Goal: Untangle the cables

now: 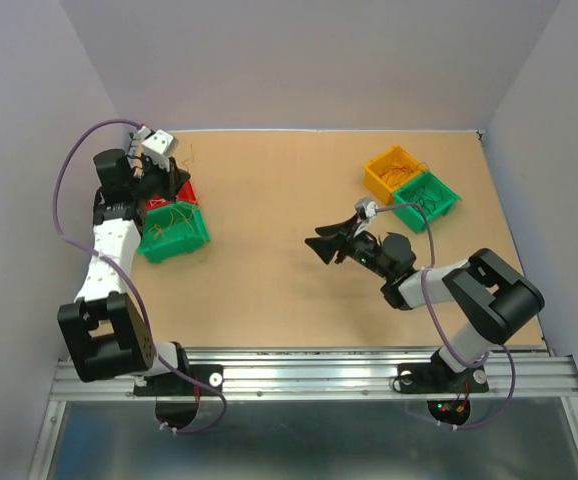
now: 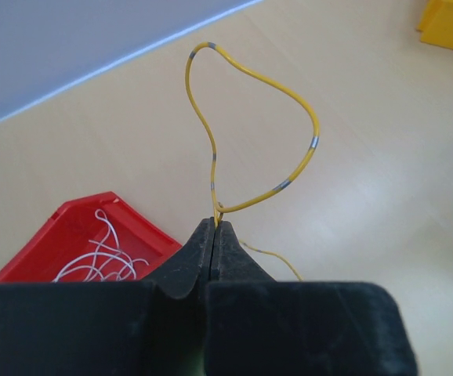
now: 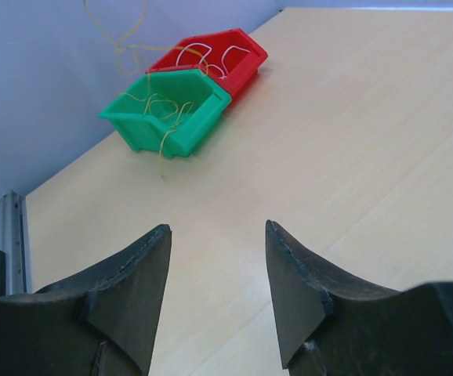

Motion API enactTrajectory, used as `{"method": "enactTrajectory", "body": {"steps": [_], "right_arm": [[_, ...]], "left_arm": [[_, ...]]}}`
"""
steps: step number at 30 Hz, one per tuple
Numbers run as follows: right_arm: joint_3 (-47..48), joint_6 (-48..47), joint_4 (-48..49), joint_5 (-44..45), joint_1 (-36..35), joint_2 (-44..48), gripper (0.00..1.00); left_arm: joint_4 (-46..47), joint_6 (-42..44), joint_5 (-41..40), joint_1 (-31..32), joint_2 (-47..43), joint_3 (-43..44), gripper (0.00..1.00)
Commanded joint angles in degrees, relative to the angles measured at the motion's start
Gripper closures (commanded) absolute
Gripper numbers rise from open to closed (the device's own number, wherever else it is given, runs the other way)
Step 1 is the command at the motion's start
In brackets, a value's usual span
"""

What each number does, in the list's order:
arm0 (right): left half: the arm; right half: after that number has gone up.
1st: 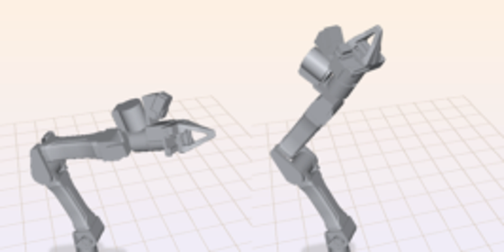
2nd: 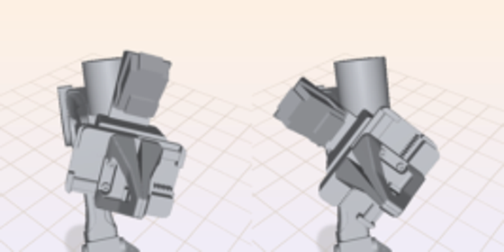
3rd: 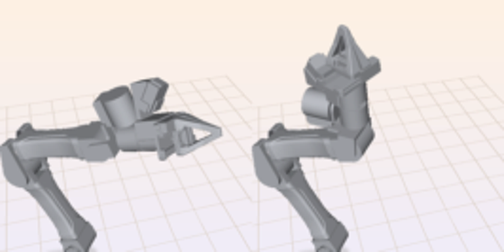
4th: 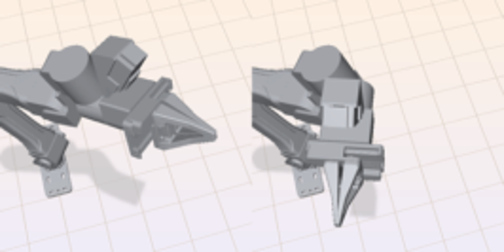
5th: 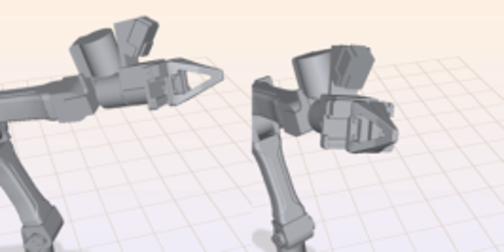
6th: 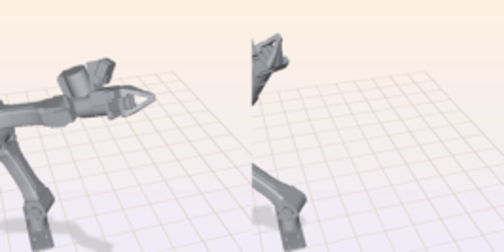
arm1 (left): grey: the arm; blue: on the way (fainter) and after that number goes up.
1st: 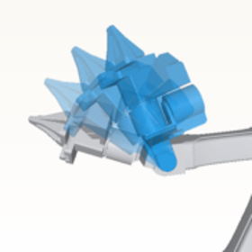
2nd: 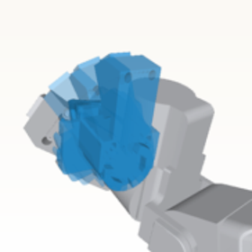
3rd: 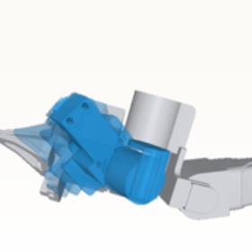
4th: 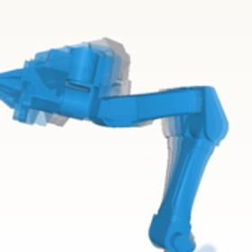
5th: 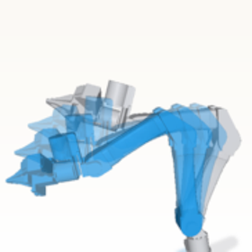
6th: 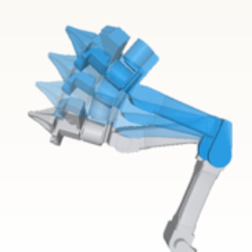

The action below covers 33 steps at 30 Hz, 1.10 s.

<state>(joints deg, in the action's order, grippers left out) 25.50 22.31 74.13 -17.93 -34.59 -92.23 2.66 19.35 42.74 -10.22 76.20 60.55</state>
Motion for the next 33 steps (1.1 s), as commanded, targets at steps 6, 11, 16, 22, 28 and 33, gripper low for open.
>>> {"method": "enactTrajectory", "body": {"steps": [6,11,16,22,28,33], "right_arm": [[-2.38,-1.83,24.31,1.15,-0.30,3.54,0.44],[-2.82,-1.83,24.05,1.67,0.05,4.07,0.44],[-3.00,-1.74,23.87,1.67,0.14,4.33,0.44],[-2.21,-1.12,23.87,0.88,0.14,3.54,0.44],[-2.03,-0.86,23.87,0.53,0.14,3.45,0.45],[-1.77,-0.60,23.96,-0.26,0.13,3.19,0.45]], "left_arm": [[-0.37,3.67,16.49,-8.40,6.67,1.76,1.00],[-6.84,10.59,16.76,-10.60,8.87,2.45,1.00],[-19.51,22.81,15.18,-13.33,12.64,4.92,1.00],[-30.68,37.32,9.39,-14.83,17.74,8.08,1.00],[-38.95,47.60,4.99,-14.66,20.83,11.60,1.00],[-36.32,51.13,-2.30,-12.81,20.39,9.67,1.00]]}}
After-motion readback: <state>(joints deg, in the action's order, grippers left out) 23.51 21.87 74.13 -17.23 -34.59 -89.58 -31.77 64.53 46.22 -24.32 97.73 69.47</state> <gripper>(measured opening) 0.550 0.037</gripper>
